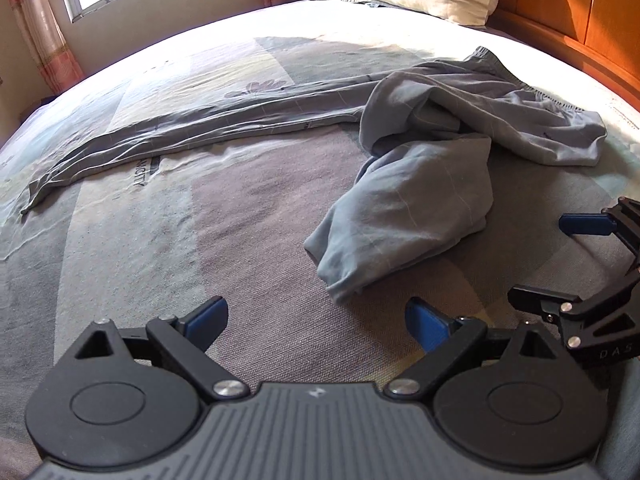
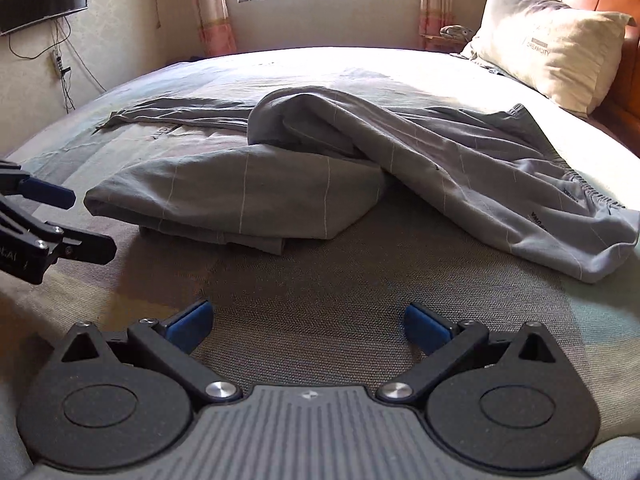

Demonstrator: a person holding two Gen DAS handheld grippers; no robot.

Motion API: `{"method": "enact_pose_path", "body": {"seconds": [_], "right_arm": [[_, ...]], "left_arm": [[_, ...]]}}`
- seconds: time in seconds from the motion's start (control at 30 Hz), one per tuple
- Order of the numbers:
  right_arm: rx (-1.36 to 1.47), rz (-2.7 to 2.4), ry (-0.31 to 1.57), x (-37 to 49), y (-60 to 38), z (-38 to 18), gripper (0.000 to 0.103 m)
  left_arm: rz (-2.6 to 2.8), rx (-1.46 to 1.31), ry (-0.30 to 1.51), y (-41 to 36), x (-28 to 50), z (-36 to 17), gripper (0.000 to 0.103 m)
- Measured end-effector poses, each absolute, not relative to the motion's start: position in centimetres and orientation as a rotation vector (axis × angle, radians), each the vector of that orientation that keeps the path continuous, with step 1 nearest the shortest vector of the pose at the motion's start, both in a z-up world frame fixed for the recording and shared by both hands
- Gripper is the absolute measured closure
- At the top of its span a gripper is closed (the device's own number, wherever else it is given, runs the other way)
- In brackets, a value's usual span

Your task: Fold clothes

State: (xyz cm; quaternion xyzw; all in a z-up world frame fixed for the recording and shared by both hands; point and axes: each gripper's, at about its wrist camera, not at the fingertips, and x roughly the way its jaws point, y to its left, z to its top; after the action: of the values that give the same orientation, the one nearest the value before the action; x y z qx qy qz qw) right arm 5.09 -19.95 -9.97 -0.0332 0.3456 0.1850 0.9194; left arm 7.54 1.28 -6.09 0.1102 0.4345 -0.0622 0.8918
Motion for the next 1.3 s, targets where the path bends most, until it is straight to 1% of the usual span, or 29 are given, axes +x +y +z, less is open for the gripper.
{"method": "enact_pose_path", "body": {"seconds": [0.33, 0.53, 0.67, 0.8, 0.97, 1.13, 1.2, 1.23, 1.3], "right_arm": [[-0.091, 0.41, 0.64, 4.7, -20.4, -10.5, 0.0], [-0.044, 0.417, 0.619, 4.8, -21.2, -10.7, 0.0], [-0.065, 0.41, 0.604, 4.7, -20.9, -11.0, 0.0], [-0.089, 0.405, 0.598, 4.6, -20.6, -11.1, 0.0], [-0.079, 0.407, 0.594, 4.7, -20.9, -11.1, 0.0], [-0.071, 0.409, 0.592, 4.6, -21.0, -11.1, 0.0], [-0.068, 0.409, 0.592, 4.6, -21.0, -11.1, 0.0], [-0.067, 0.409, 0.591, 4.6, -21.0, -11.1, 0.0], [-0.064, 0.408, 0.591, 4.6, -21.0, -11.1, 0.0]], "left_arm": [[-0.093, 0.21, 0.889, 1.1, 9.9, -5.2, 0.008], [-0.034, 0.149, 0.83, 1.7, 11.2, -4.0, 0.008], [-0.038, 0.131, 0.834, 1.1, 11.9, -4.5, 0.008], [-0.088, 0.156, 0.862, -0.5, 12.3, -6.2, 0.008], [-0.084, 0.2, 0.811, -2.0, 12.7, -6.8, 0.008], [0.106, 0.273, 0.703, -0.7, 11.8, -5.9, 0.008], [0.147, 0.302, 0.712, -0.1, 11.8, -6.2, 0.008], [0.148, 0.306, 0.727, 0.3, 11.9, -6.5, 0.007], [0.188, 0.242, 0.687, 1.5, 11.7, -6.0, 0.007]]}}
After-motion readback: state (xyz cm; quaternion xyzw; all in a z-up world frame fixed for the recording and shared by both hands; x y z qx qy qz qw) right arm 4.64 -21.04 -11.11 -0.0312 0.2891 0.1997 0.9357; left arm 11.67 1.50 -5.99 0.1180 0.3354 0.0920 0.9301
